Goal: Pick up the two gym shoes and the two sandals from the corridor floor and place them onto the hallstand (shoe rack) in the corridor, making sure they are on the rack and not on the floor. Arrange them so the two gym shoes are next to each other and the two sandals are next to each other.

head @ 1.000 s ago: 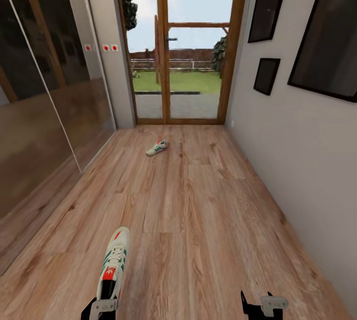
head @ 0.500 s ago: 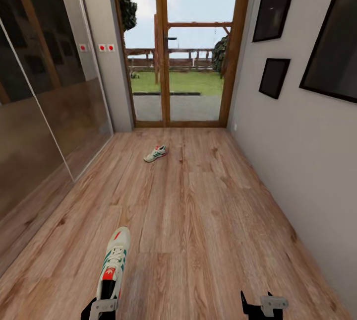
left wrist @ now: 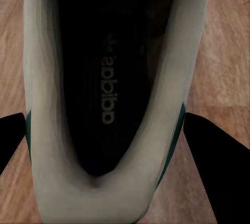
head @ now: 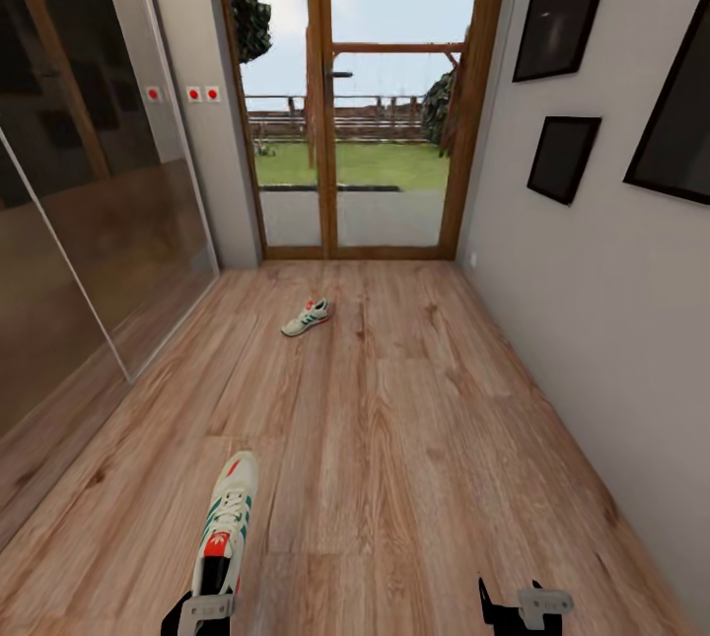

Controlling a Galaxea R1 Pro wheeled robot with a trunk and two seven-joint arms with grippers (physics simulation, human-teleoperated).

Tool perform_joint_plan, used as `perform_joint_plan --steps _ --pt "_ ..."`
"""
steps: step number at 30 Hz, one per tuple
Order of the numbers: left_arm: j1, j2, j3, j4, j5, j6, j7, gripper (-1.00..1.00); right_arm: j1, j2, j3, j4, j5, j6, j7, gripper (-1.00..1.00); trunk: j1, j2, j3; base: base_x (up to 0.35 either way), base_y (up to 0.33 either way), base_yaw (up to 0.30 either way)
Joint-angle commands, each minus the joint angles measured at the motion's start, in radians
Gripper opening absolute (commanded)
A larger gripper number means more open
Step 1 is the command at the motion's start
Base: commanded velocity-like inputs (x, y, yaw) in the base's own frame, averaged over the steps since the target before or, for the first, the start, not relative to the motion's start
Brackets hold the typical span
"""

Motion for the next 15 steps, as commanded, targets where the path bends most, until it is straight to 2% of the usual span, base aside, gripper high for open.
perform_joint_plan --steps 1,15 --pt "-0.001 0.000 0.003 0.000 -0.003 -0.003 -0.003 -1.00 -0.001 0.000 -0.007 0.001 0.011 -0.003 -0.002 1.00 0.000 0.000 -0.001 0.340 0.000 0.000" --pt "-0.001 0.000 0.003 0.000 -0.003 -0.003 -0.004 -1.00 -0.001 0.000 -0.007 0.001 0.011 -0.003 -0.002 1.00 0.000 0.000 -0.001 0.340 0.000 0.000"
